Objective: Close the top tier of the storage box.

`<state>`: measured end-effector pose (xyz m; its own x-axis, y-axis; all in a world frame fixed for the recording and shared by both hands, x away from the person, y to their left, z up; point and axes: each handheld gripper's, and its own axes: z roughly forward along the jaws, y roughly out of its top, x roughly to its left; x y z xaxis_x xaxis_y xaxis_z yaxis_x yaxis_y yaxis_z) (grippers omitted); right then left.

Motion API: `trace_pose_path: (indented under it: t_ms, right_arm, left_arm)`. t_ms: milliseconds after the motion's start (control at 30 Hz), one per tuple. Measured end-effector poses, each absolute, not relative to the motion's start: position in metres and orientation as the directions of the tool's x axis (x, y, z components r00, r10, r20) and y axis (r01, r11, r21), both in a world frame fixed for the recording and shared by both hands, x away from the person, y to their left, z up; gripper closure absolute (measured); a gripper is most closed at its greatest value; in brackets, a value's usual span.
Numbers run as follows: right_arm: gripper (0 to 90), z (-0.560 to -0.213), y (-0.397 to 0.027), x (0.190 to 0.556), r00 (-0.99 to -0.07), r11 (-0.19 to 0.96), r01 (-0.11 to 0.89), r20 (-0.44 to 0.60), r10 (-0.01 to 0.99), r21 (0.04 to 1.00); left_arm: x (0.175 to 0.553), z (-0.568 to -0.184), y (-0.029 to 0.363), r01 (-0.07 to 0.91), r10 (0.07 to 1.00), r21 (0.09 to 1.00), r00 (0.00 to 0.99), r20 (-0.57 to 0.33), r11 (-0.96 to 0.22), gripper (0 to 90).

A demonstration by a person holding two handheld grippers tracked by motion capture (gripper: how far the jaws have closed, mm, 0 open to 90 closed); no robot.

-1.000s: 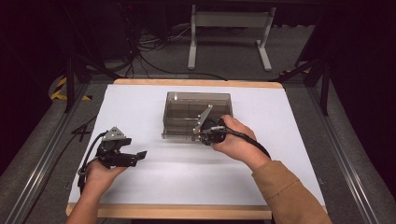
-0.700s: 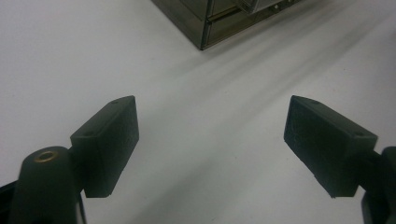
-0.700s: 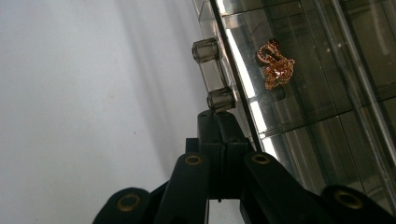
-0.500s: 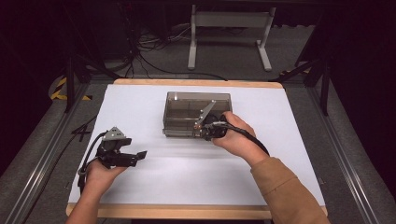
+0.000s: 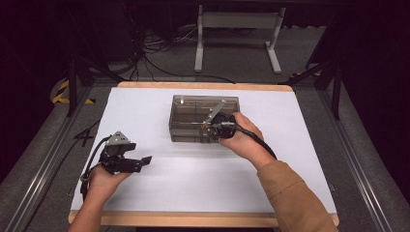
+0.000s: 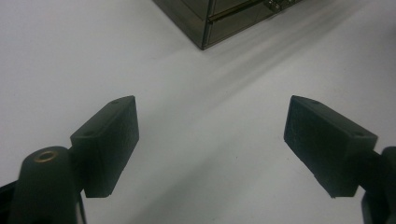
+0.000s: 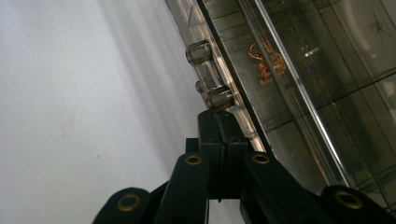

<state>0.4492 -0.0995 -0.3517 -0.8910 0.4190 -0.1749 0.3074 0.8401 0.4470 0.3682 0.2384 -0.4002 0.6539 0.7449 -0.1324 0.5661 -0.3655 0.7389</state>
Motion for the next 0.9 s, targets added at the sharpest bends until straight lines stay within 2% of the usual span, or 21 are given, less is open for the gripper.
trace_pose_path:
  t_ms: [467, 900]
  right_arm:
    - [90.0, -0.3526, -0.1032, 0.4555, -0.863, 0.804, 0.334, -0.183, 0.470, 0.492]
    - [90.0, -0.3543, -0.1035, 0.4574, -0.849, 0.796, 0.347, -0.196, 0.492, 0.496]
  left_arm:
    - [0.3687, -0.4005, 0.2385, 0.564, 0.741, 0.736, 0.659, -0.128, -0.374, 18.7]
    - [0.3683, -0.4004, 0.2386, 0.566, 0.746, 0.739, 0.653, -0.132, -0.365, 18.7]
